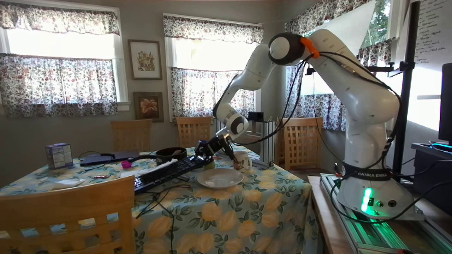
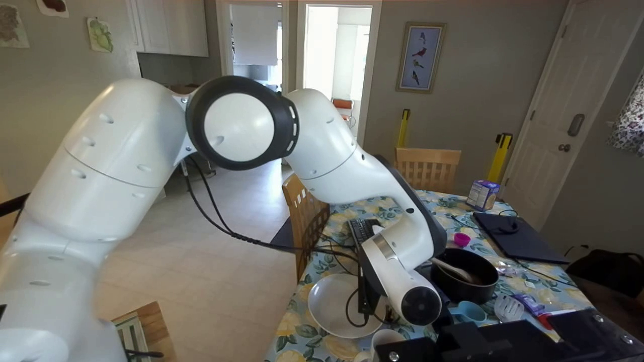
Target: Pick up the computer keyboard and put it on top of the pot
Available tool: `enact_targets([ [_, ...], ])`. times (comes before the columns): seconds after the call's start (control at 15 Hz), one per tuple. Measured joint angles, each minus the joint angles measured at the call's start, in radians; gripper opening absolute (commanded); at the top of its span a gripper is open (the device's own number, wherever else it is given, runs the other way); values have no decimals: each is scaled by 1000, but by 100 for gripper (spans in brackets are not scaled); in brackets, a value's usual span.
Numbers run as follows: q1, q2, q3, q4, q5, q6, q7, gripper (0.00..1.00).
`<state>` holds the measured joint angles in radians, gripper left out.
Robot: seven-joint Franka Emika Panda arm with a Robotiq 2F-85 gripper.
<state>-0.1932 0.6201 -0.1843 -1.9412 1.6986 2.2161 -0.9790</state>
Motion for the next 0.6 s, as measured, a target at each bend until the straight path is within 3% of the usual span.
enact_targets([
  [0.4,0,-68,-3,-54,-46,-43,4,23],
  [0.6,0,-111,-3,-86,-76,-64,5,7],
])
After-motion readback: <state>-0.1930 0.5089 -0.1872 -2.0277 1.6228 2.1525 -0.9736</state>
